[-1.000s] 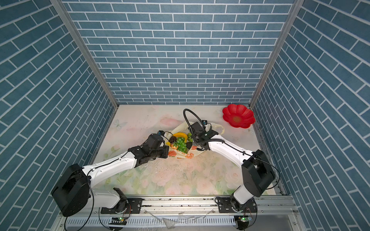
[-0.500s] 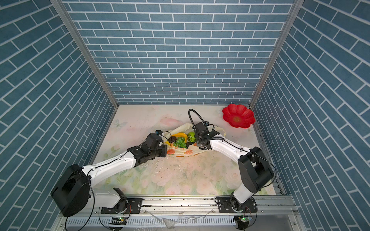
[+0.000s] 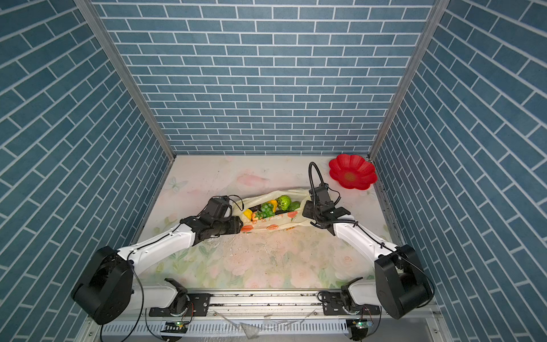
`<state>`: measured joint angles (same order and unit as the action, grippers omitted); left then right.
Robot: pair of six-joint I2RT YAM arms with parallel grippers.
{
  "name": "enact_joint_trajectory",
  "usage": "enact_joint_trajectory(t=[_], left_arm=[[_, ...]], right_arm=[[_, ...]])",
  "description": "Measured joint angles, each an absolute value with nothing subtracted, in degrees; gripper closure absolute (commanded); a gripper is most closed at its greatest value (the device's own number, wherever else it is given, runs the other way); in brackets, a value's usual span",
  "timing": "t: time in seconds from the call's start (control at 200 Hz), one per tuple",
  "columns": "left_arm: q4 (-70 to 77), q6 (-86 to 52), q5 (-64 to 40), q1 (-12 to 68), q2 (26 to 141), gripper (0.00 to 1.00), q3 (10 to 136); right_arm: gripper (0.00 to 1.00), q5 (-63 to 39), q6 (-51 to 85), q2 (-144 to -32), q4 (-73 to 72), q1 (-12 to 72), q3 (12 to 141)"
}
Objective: Take fruits out of the plastic bag
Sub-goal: Spread open the plastic bag at the center of the table.
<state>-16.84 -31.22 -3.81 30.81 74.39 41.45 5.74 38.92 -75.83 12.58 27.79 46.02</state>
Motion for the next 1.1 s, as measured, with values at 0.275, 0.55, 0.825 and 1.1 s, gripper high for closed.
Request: enact_joint_trajectory(t=[0.275,0.55,0.825,1.1], left_arm=[[-36.6,-26.8,8.3,32.8,65.7,0.05,53.1],[-43.6,-19.3,20.9,47.6,78.2,0.01,68.9],[-45.8,-16.8,27.1,45.3,97.8,0.32,78.9],[-35.0,-24.2,6.5,26.2,98.8,0.95,74.9]], right_arm=[[1.0,5.7,37.0,-75.6,13.4,27.8,46.4],[1.0,4.2,35.5,-75.6,14.5,27.8,48.7],[1.0,3.4,34.1,-75.6,15.3,27.9,48.8],[1.0,2.0,32.4,-75.6,14.6,27.3,48.7]])
